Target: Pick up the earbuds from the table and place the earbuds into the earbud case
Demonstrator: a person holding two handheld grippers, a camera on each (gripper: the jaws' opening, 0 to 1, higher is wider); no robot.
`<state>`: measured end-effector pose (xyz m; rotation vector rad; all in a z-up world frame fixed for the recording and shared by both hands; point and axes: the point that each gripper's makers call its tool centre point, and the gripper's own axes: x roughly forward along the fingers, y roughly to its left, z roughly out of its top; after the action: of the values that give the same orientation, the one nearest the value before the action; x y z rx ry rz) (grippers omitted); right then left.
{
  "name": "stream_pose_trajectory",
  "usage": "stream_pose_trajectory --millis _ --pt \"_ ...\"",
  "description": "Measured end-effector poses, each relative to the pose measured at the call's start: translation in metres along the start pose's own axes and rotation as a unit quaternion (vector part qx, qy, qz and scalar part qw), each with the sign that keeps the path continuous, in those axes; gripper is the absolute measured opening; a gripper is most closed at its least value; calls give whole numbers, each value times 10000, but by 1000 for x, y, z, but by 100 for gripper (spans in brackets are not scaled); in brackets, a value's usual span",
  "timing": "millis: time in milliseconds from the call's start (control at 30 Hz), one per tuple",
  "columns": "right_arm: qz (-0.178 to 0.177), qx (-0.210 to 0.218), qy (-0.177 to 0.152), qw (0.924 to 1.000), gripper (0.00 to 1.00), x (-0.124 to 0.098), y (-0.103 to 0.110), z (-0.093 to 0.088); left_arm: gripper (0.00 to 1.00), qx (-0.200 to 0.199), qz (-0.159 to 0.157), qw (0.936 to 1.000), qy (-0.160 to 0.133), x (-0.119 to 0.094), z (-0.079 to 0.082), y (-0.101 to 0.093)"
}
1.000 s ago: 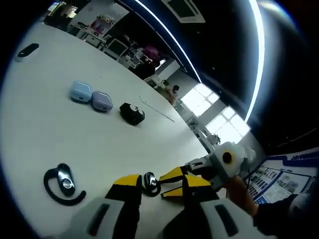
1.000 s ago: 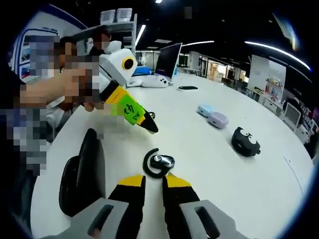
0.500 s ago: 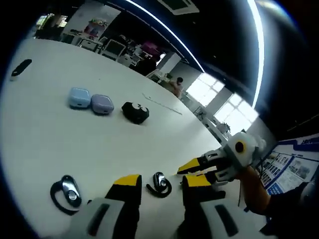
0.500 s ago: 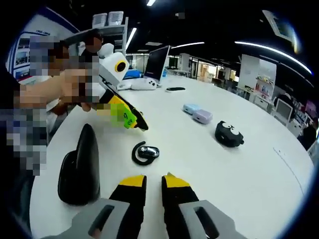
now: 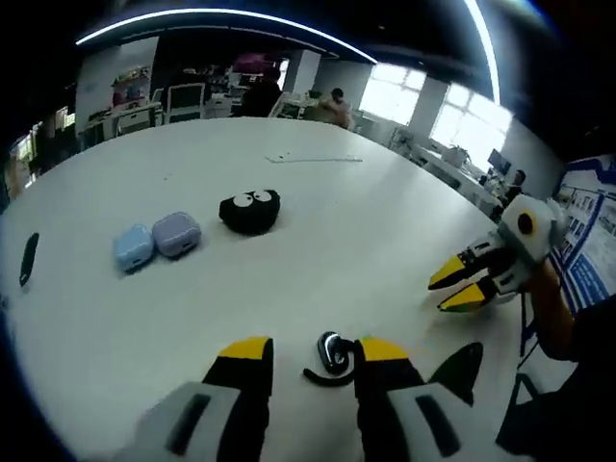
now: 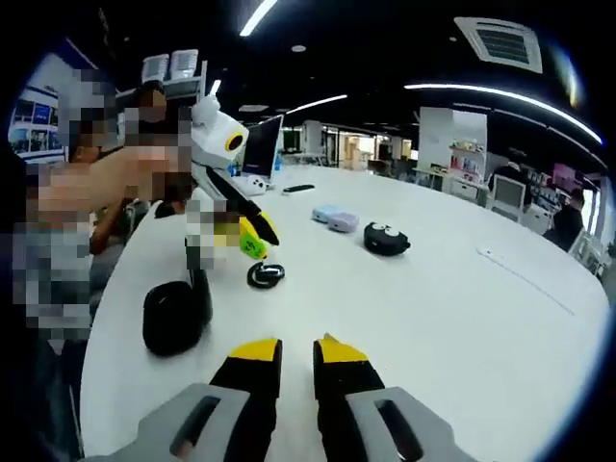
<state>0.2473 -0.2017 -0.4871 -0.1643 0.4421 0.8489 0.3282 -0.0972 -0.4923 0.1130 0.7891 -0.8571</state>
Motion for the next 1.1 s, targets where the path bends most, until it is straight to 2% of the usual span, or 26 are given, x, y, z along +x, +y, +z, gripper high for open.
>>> stream_pose_trajectory --millis 167,267,433,600,767,1000,1100 --pt "-153 181 -165 9996 13 -17 0 -4 32 371 32 9982 477 8 -4 -10" --pt "-188 260 -221 9992 13 -22 -1 -7 29 590 173 9947 826 14 -12 -9" --pt "-235 319 -261 9989 13 -26 -2 -11 24 685 281 9916 1061 18 -16 -10" --pt "-225 364 -297 9986 13 -28 -2 -14 18 774 325 9896 1166 17 -18 -10" --pt "-212 417 -343 9983 13 -28 -2 -15 16 876 297 9883 1209 16 -20 -12" --pt "-181 474 -365 9980 13 -28 0 -17 16 939 210 9902 1012 11 -15 -17" --pt "-189 485 -360 9980 13 -28 1 -17 15 1042 174 9908 847 3 -7 -22"
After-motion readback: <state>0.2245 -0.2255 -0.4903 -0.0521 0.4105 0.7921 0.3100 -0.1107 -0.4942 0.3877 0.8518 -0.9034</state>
